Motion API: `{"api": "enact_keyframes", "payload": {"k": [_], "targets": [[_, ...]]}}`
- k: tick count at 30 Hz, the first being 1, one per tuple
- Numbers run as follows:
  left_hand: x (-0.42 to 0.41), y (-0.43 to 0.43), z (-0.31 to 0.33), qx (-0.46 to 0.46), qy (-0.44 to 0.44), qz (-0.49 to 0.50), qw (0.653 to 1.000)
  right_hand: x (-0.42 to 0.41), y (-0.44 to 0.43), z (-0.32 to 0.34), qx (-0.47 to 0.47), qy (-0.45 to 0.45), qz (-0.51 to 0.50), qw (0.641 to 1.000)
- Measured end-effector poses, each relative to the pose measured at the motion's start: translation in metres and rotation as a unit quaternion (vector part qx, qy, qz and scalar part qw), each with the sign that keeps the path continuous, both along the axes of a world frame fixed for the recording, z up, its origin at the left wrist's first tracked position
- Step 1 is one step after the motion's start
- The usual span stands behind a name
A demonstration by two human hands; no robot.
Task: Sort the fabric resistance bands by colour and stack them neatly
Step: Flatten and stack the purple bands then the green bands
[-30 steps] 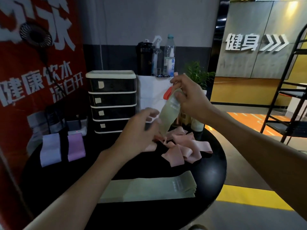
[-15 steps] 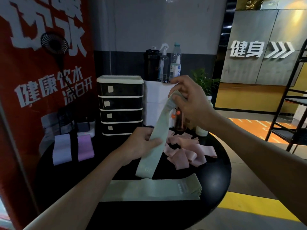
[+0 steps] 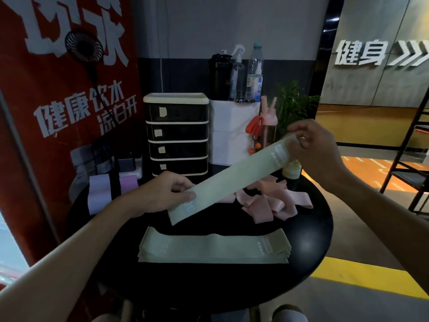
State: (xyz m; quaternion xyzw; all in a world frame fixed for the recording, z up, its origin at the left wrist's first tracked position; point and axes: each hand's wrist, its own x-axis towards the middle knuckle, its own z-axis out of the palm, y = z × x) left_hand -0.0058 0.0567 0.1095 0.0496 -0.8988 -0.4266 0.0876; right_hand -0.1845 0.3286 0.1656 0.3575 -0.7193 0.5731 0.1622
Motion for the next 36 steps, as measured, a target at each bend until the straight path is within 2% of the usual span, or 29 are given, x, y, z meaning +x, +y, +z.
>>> {"api": "enact_keyframes", "payload": {"k": [7, 13, 18, 32, 36], "targets": [[0.033, -0.015, 0.008, -0.008, -0.059, 0.009, 0.998, 0.011, 0.015, -0.056, 0.086, -0.047, 0.023, 0.995], [0.045, -0.017, -0.004, -0.057, -0.043, 0.054, 0.996, 0.023, 0.019, -0.095, 0.230, -0.074, 0.020, 0.970], [0.045, -0.018, -0.016, -0.103, -0.051, 0.037, 0.993, 0.031, 0.022, -0.110, 0.266, -0.112, 0.046, 0.956], [0.043, -0.020, -0.032, -0.162, -0.074, 0.029, 0.984, 0.036, 0.023, -0.111, 0.341, -0.038, 0.023, 0.939], [0.043, -0.020, -0.037, -0.188, -0.109, 0.005, 0.976, 0.035, 0.023, -0.114, 0.418, 0.028, 0.051, 0.907]]}}
